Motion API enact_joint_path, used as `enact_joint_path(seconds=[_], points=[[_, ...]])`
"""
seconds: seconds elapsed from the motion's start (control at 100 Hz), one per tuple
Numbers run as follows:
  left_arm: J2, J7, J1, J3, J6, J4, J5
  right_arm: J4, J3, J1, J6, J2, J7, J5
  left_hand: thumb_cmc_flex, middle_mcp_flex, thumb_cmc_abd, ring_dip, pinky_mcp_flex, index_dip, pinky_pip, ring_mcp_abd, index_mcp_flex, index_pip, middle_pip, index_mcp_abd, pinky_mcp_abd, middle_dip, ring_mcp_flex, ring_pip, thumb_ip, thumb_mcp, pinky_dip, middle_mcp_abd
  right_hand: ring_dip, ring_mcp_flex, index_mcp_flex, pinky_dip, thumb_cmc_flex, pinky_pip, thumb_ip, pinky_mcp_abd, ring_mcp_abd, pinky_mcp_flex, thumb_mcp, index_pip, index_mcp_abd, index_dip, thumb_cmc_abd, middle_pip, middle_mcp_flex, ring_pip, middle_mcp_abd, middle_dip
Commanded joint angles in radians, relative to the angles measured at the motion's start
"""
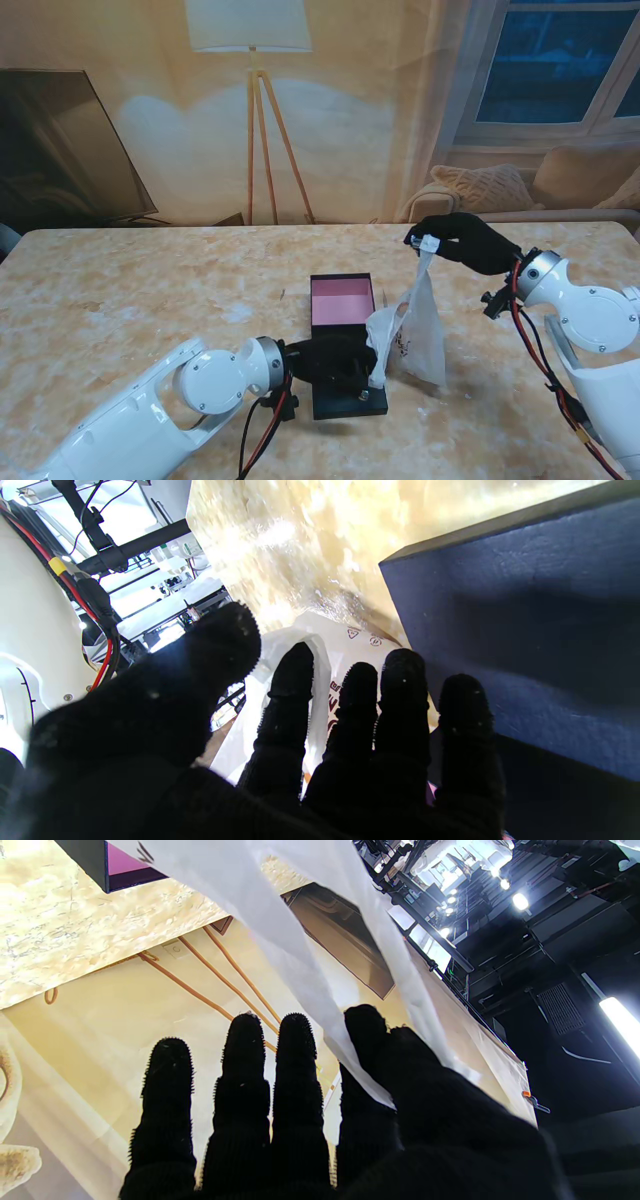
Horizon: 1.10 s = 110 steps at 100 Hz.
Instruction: Pack mini donuts into a plastic bag, tie the opening and put the bag into the gift box
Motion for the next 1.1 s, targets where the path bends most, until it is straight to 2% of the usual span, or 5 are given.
enact_joint_path(seconds=[0.0, 0.63, 0.73, 0.8, 1.09], points=[[0.005, -0.023, 0.012, -0.007, -0.006, -0.018, -0.001, 0.003, -0.007, -0.001, 0.007, -0.007, 0.014, -0.008, -0.052, -0.038, -0.044, -0.031, -0.015, 0.045, -0.013, 0.015, -0.034, 0.049, -0.016, 0.009, 0.007, -0.018, -0.024, -0.043, -0.018, 0.036, -0.013, 0.005, 0.029, 0.015, 0.051, 0.001, 0.183, 0.01, 0.071, -0.021, -0.003, 0.001, 0.171, 0.076, -0.23, 0.031, 0.001, 0.01, 0.027, 0.006, -0.01, 0.009], [-0.019, 0.107, 0.108, -0.082, 0.106, -0.134, 0.091, 0.001, -0.007, 0.001, 0.028, -0.008, 0.006, -0.029, -0.066, 0.139, -0.106, -0.081, 0.174, 0.52, 0.154, 0.012, -0.047, 0.47, 0.065, 0.064, 0.03, -0.033, 0.185, 0.052, -0.036, 0.104, 0.027, 0.037, 0.031, 0.022, 0.055, 0.001, 0.188, 0.011, 0.067, -0.024, -0.005, 0.005, 0.173, 0.077, -0.223, 0.037, -0.001, 0.015, 0.032, 0.015, -0.007, 0.013], [-0.022, 0.123, 0.121, -0.091, 0.134, -0.156, 0.1, 0.001, -0.005, -0.001, 0.026, -0.008, 0.007, -0.031, 0.131, 0.2, -0.057, -0.104, 0.226, 0.468, 0.205, -0.005, -0.045, 0.524, 0.095, 0.045, 0.025, -0.06, 0.247, 0.093, -0.107, -0.034, 0.004, 0.021, 0.031, 0.021, 0.056, 0.001, 0.188, 0.01, 0.066, -0.024, -0.004, 0.003, 0.173, 0.078, -0.223, 0.039, -0.002, 0.016, 0.034, 0.015, -0.01, 0.013], [-0.022, 0.117, 0.127, -0.103, 0.164, -0.175, 0.091, 0.0, -0.003, -0.002, 0.027, -0.007, 0.007, -0.033, 0.309, 0.243, 0.031, -0.112, 0.237, 0.364, 0.227, -0.008, -0.077, 0.553, 0.089, 0.027, 0.022, 0.03, 0.27, 0.109, -0.063, -0.201, -0.011, 0.012, 0.031, 0.023, 0.057, 0.002, 0.189, 0.012, 0.065, -0.022, -0.005, 0.007, 0.174, 0.077, -0.223, 0.039, -0.003, 0.016, 0.035, 0.016, -0.011, 0.014], [-0.023, 0.106, 0.115, -0.141, 0.197, -0.21, 0.07, -0.009, 0.013, -0.007, 0.027, -0.004, 0.019, -0.033, 0.378, 0.346, 0.108, -0.108, 0.246, 0.176, 0.25, -0.019, -0.071, 0.294, 0.074, 0.02, 0.015, 0.16, 0.304, 0.154, -0.034, -0.244, -0.008, -0.043, 0.043, 0.093, 0.057, 0.004, 0.199, 0.021, 0.048, -0.033, -0.039, 0.032, 0.176, 0.076, -0.216, 0.041, -0.023, 0.043, 0.11, 0.044, -0.044, 0.033]])
